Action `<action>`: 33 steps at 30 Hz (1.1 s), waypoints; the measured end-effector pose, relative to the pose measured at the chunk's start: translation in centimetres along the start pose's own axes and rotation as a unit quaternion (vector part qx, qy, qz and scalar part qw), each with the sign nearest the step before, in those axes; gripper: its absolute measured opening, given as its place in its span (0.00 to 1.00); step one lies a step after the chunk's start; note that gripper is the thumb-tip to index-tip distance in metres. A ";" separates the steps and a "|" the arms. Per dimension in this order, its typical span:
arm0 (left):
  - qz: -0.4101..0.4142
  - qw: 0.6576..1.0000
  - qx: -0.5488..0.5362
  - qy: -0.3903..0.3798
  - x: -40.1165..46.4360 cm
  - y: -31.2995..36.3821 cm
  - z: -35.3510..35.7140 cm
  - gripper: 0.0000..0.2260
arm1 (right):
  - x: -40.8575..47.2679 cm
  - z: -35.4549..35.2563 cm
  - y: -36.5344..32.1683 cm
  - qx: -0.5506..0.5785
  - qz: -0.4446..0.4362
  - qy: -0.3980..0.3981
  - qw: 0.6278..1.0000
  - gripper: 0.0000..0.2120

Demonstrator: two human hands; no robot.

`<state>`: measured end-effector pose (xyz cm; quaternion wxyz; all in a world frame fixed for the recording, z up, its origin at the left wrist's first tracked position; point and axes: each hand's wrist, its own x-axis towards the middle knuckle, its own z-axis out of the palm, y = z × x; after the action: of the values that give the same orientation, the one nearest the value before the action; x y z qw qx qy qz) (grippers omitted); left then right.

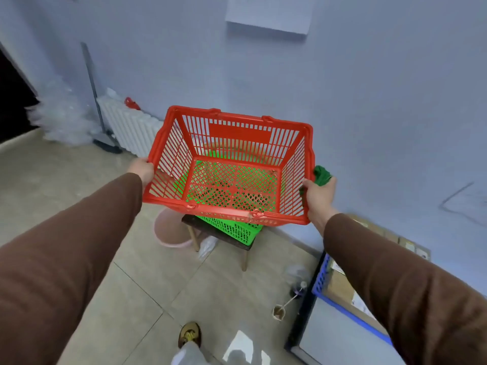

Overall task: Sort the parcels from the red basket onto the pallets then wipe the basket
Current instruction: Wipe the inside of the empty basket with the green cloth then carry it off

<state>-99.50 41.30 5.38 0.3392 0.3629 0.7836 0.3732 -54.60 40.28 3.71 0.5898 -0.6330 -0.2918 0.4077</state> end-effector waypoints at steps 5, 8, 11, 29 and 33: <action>-0.010 0.998 0.033 -0.058 14.4 -2.4 -0.1 0.17 | 0.2 5.5 3.1 -0.002 0.009 0.058 0.998 0.17; -0.010 0.997 -0.031 -0.063 19.5 -3.3 1.2 0.15 | -0.1 7.8 5.2 0.002 0.003 0.098 0.995 0.17; 0.011 0.996 -0.053 -0.076 20.4 -1.8 2.1 0.17 | -0.6 9.5 6.7 0.024 0.001 0.118 0.993 0.16; -0.023 0.991 -0.004 -0.135 30.0 -7.0 11.7 0.17 | 7.8 12.0 17.0 -0.027 0.149 0.107 0.983 0.14; -0.014 0.990 0.027 -0.136 30.7 -8.2 13.5 0.20 | 9.9 10.5 20.5 -0.043 0.156 0.087 0.983 0.18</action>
<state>-106.80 67.35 -16.10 0.4380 0.4086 0.7448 0.2941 -61.04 51.31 -17.89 0.5142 -0.7285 -0.1541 0.4256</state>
